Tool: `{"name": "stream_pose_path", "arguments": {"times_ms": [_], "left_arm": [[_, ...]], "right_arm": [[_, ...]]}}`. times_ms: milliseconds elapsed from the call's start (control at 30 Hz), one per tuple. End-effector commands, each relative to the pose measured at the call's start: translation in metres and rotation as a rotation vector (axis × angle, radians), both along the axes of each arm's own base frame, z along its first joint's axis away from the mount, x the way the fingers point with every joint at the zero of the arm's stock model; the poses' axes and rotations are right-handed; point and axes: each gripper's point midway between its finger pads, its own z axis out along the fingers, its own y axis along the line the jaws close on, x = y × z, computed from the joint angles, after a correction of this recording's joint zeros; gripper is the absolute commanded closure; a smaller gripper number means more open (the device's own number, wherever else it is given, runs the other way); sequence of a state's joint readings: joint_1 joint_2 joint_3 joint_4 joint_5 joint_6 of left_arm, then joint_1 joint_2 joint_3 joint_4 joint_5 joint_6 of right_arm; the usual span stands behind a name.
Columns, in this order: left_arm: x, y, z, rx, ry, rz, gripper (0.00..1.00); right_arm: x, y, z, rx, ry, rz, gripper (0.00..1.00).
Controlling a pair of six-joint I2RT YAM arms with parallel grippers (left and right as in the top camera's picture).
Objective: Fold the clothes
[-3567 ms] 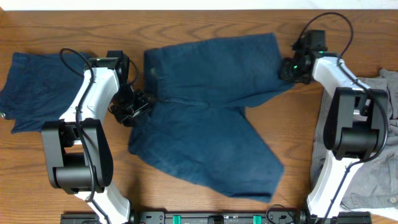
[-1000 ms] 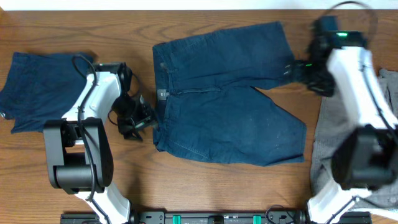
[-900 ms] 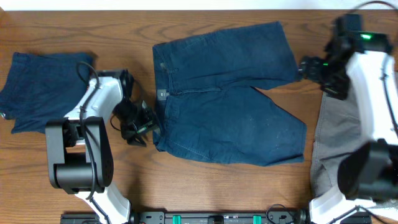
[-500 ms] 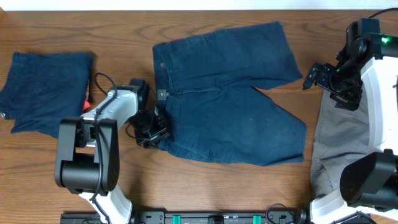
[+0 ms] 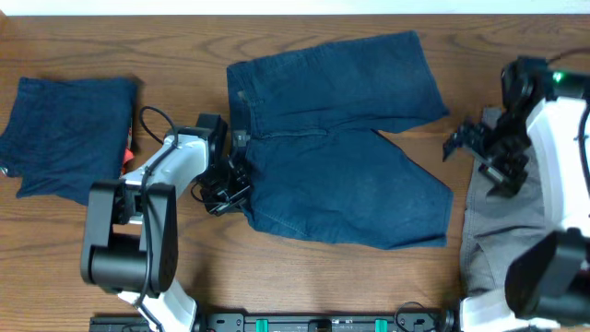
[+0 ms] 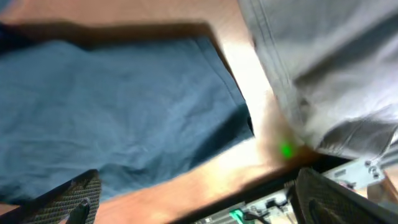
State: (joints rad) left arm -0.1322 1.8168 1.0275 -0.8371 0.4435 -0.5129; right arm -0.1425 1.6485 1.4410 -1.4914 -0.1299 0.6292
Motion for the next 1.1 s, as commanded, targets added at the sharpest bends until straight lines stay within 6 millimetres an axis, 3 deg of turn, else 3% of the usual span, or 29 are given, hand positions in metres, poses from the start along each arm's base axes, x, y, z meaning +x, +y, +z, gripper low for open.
{"name": "stream_pose_path", "arguments": {"times_ms": [0,267,467,567,700,933,1067], "left_arm": [[0.005,0.006,0.014,0.028,-0.061,0.014,0.94],[0.007,0.006,0.020,0.032,-0.081,0.013,0.94],[0.005,0.006,0.020,0.033,-0.073,0.012,0.94],[0.005,0.006,0.020,0.033,-0.073,0.012,0.94],[0.004,0.007,0.020,0.034,-0.070,0.012,0.94],[0.004,0.007,0.020,0.033,-0.071,0.009,0.94],[0.004,0.007,0.020,0.033,-0.071,0.009,0.94]], "right_arm": [[-0.023,0.010,0.006,0.043,-0.045,-0.055,0.03],[-0.077,0.041,-0.021,0.116,-0.006,-0.120,0.02],[-0.108,0.074,-0.064,0.188,0.077,-0.140,0.02],[-0.114,0.083,-0.086,0.191,0.083,-0.147,0.02],[-0.114,0.077,-0.111,0.136,0.056,-0.179,0.02],[-0.122,0.062,-0.132,0.045,0.058,-0.230,0.08],[-0.110,0.050,-0.141,-0.022,-0.009,-0.248,0.13]]}}
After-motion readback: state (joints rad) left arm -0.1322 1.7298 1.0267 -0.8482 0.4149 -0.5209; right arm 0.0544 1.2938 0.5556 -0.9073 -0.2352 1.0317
